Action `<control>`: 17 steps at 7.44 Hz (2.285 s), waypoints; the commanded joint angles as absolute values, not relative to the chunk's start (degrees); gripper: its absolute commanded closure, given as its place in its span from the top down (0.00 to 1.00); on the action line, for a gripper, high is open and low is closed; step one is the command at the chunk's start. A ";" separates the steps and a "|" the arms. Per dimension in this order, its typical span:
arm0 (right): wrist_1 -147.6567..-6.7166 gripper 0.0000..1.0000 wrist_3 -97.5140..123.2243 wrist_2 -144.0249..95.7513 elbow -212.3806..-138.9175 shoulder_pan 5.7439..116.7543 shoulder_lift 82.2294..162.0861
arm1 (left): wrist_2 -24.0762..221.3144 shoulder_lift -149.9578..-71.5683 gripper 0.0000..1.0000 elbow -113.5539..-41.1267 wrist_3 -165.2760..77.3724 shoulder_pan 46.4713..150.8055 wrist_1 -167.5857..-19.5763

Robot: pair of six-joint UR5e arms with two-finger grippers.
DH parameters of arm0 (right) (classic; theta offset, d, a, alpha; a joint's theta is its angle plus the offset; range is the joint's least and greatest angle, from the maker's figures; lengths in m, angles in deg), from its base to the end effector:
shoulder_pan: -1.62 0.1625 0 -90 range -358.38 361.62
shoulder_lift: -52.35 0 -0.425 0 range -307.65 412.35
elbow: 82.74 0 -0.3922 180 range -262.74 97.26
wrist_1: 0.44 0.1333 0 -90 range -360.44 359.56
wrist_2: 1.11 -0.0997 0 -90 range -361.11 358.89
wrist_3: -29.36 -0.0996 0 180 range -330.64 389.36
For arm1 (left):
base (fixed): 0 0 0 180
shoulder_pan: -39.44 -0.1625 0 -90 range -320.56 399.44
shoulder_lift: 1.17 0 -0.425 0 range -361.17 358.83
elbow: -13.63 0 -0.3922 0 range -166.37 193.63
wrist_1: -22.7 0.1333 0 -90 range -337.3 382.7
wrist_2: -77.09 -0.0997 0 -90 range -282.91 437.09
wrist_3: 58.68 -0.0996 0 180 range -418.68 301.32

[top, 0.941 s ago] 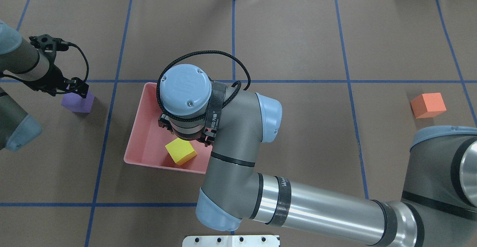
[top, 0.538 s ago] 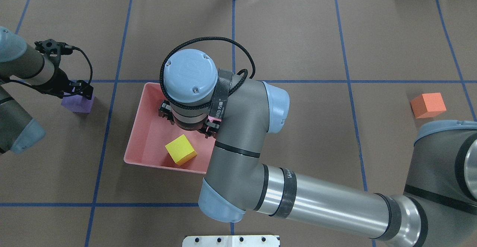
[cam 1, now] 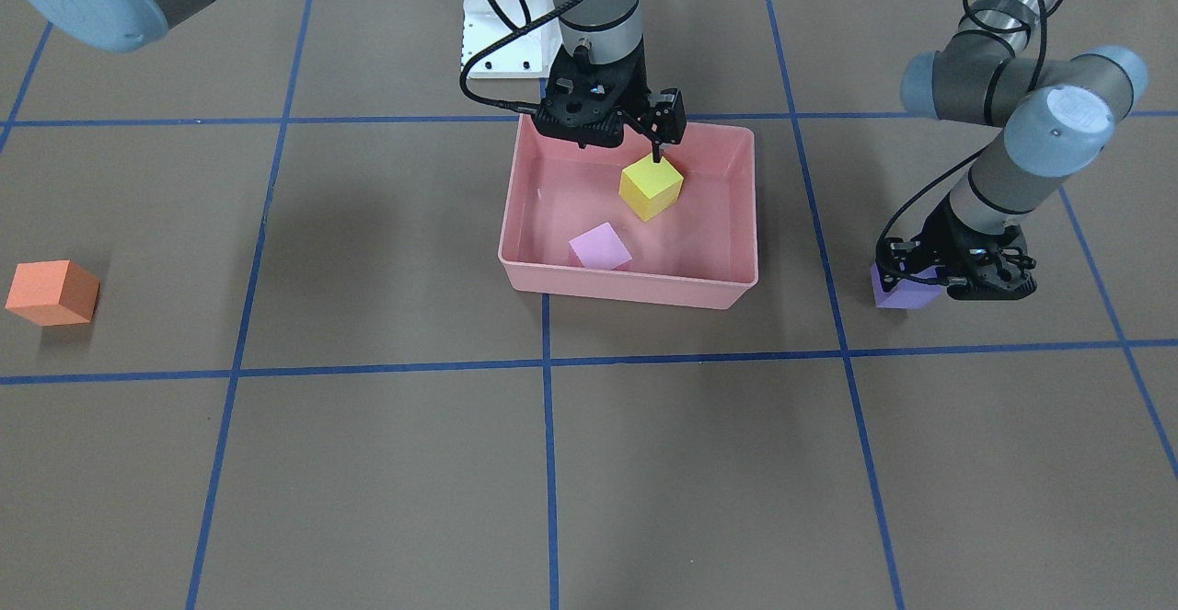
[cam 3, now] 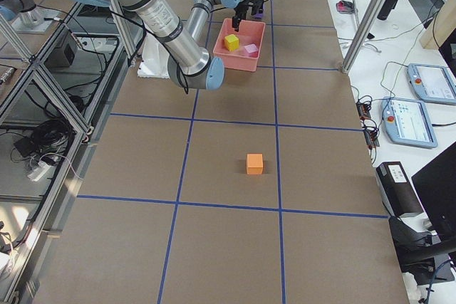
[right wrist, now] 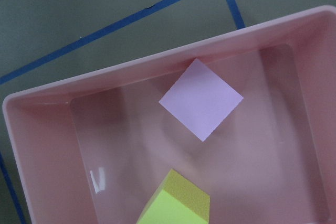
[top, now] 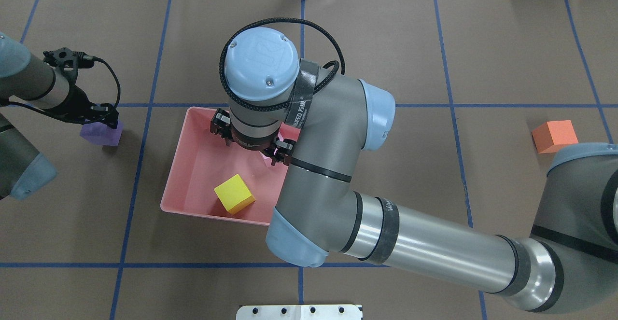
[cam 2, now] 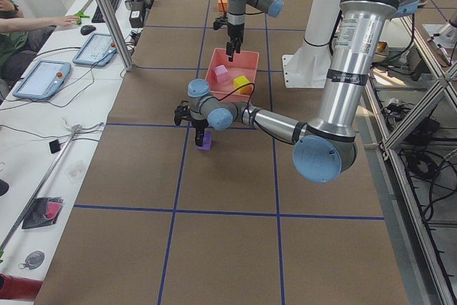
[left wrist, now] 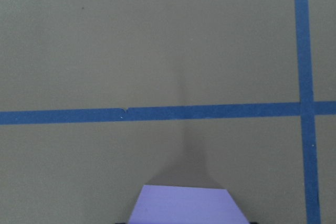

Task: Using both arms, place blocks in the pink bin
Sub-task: 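Grasp purple cube with left gripper while right gripper withdraws from bin, then lower purple cube into bin with left gripper while right gripper grasps orange cube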

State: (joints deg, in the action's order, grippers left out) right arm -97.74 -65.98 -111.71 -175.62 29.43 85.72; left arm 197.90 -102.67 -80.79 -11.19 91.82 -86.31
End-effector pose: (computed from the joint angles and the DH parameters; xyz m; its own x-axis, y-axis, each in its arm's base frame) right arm -0.5633 -0.4082 0.0366 0.5219 0.3738 0.7668 -0.2404 0.9269 -0.2882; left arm 0.2966 -0.5196 0.4844 0.7076 0.0325 -0.7058 0.0314 0.9965 0.0774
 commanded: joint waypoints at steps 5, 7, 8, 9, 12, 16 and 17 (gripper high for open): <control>-119.53 1.00 -36.66 -112.64 -189.50 46.39 98.08 | 198.55 -118.29 0.00 -97.97 -12.28 96.66 -46.10; -116.57 1.00 -10.41 -112.47 -190.75 54.75 111.25 | 198.72 -122.96 0.00 -99.92 -10.61 96.40 -40.08; -109.41 1.00 -3.76 -113.86 -190.59 57.49 117.68 | 199.86 -125.68 0.00 -99.32 -9.82 96.13 -38.14; -103.07 0.99 0.66 -114.40 -189.10 59.87 121.83 | 201.26 -127.54 0.00 -99.22 -9.64 96.05 -37.08; -95.56 0.99 10.02 -121.00 -183.20 64.02 127.47 | 200.49 -129.22 0.00 -100.01 -2.40 89.66 -37.42; -82.98 0.99 10.02 -125.04 -183.11 66.13 138.64 | 190.73 -131.33 0.00 -100.45 5.56 77.77 -37.59; -77.66 1.00 9.76 -125.21 -181.20 66.04 140.66 | 190.73 -131.25 0.00 -100.45 5.57 77.59 -37.59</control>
